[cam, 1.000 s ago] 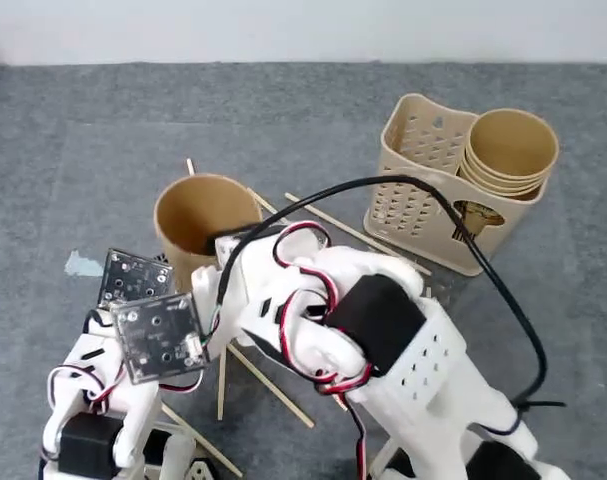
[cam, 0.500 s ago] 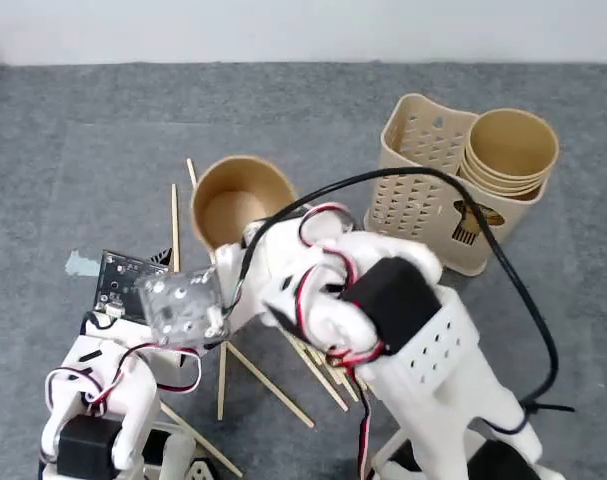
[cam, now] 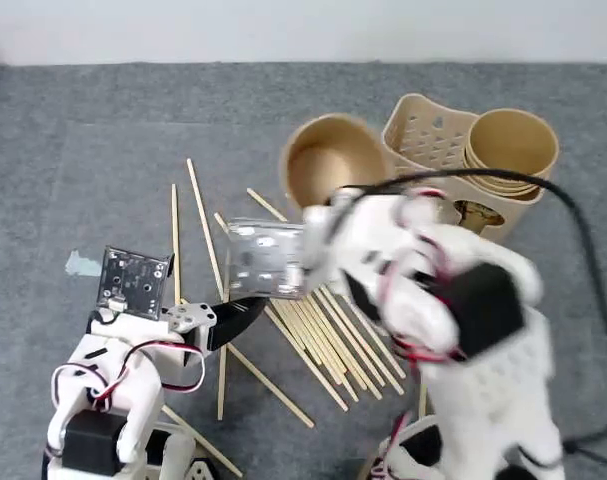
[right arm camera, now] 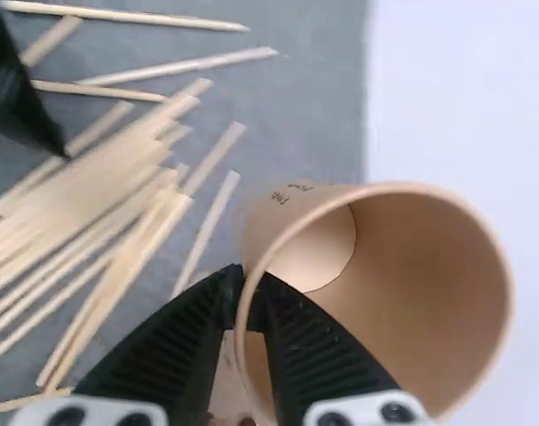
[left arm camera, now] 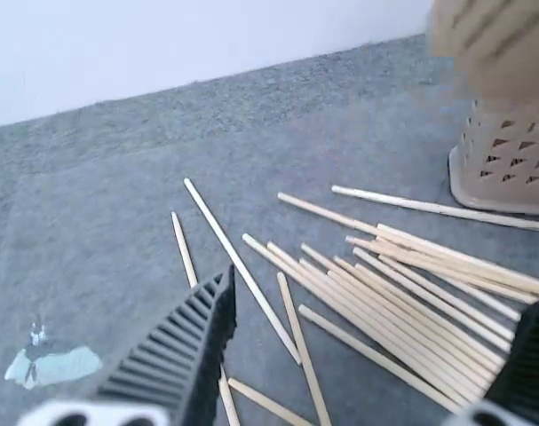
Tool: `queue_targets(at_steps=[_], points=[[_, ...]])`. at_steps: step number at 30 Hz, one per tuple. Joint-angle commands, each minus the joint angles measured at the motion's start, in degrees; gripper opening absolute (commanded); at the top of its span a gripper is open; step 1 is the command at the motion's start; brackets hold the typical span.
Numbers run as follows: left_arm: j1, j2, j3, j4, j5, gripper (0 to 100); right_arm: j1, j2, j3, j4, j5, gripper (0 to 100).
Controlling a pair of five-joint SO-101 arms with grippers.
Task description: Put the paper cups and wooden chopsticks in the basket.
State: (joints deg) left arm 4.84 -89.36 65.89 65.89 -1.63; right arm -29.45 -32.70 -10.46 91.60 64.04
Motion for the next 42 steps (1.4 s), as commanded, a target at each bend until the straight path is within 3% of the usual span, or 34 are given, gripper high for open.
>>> queue_targets(at_steps=[1,6,9,17,24,36,39,42], points=[[-0.9,-0.2,0.0,-0.4,0.7,45,7.3,-5.7,-3.2,-0.3,-1.9,0.9],[-7.4,-0.2,1.3,-0.4,0.8,45,19.2,-8.0,-3.2,-2.9,-7.6,0.9],[-9.9,-0.2,3.2,-0.5,4.7,45,26.6,-7.8,-2.8,-7.9,-10.7,0.9],[-10.5,-0.2,10.3,-3.1,6.8,45,36.6,-1.2,-3.2,-15.6,-10.9,0.9],[-10.4,-0.2,17.4,-8.2,6.8,45,37.8,6.7,-3.2,-15.6,-10.8,0.9],[-10.5,-0.2,18.3,-8.3,6.8,45,37.9,11.4,-3.2,-13.6,-11.2,1.8],[-10.5,-0.2,18.3,-8.3,6.8,45,37.8,10.9,-3.2,-13.6,-11.7,8.4],[-10.2,-0.2,19.0,-8.5,6.7,45,37.8,11.0,-5.4,-13.8,-17.7,19.1]])
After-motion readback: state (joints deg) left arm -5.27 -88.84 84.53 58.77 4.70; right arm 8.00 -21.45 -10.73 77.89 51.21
